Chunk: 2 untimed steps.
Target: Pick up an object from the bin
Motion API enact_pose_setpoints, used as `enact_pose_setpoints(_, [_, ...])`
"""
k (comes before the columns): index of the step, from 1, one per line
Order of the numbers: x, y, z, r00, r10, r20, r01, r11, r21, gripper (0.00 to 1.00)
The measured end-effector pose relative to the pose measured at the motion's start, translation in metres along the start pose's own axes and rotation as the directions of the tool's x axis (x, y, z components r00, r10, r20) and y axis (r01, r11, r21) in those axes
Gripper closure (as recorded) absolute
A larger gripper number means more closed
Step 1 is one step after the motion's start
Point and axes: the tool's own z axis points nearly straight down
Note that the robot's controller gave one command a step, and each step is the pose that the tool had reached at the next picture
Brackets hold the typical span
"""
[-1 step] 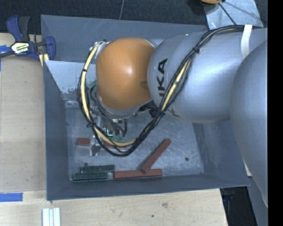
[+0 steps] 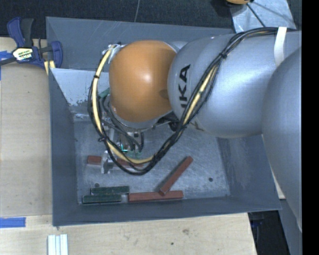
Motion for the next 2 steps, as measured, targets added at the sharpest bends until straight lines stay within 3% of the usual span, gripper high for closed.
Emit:
enact_pose_setpoints(1, [-0.0074,-0.0114,0.116,0.999,-0.039,0.024,0.039,0.999,-0.009,1.0])
enact_pose_setpoints(2, [-0.0074,-0.0114,0.116,0.999,-0.038,0.024,0.039,0.999,-0.009,1.0])
